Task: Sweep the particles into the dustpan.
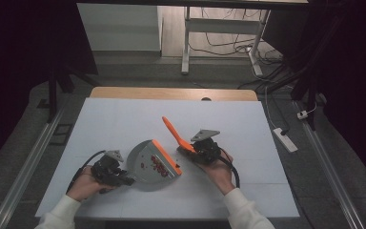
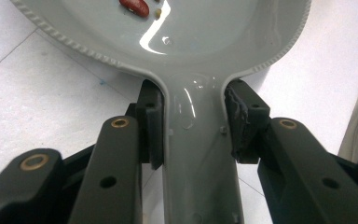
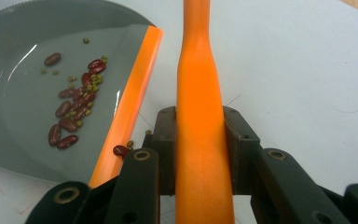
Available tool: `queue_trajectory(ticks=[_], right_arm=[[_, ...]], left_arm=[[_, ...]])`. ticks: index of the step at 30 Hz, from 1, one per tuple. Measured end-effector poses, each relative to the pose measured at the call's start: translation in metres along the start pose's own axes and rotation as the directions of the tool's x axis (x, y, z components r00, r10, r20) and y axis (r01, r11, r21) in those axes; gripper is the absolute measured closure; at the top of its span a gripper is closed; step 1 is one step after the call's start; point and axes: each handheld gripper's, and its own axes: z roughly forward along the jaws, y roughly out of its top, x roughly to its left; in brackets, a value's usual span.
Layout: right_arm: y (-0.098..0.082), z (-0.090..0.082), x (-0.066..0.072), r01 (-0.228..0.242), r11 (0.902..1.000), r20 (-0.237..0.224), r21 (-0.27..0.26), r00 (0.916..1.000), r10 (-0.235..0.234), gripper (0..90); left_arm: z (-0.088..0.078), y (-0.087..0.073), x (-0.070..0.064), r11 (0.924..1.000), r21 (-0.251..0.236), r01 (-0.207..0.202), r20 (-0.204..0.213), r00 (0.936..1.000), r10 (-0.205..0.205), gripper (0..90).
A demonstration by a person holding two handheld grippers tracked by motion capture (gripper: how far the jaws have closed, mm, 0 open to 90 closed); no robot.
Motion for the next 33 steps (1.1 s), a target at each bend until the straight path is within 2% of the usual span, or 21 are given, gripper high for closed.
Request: queue_trajectory(ticks=[5,23,28,31,33], right_arm=[[0.0,0.003,0.003,0.001,0.9999,-0.01,0.015,0.9999,-0.001,69.3],[0.002,0.007,0.019,0.03,0.9995,-0.035,0.013,0.999,-0.029,69.3],[0.004,0.009,0.028,0.009,0.9999,-0.078,0.006,0.9969,-0.009,69.4],[0.007,0.008,0.034,0.025,0.9996,-0.076,-0.011,0.9968,-0.026,69.4],[0.009,0.008,0.038,-0.02,0.9989,-0.14,-0.042,0.9901,0.014,69.4]], left_arm=[[-0.001,0.0,0.0,1.0,-0.003,0.0,0.001,1.0,0.0,62.3],[-0.001,0.0,0.0,1.0,-0.005,0.001,0.002,1.0,-0.001,62.3],[-0.001,0.0,0.0,1.0,-0.006,0.002,0.001,1.0,-0.002,62.3],[-0.001,0.0,0.0,1.0,-0.005,0.003,0.001,1.0,-0.003,62.3],[-0.001,0.0,0.0,1.0,-0.005,0.004,0.002,1.0,-0.004,62.3]])
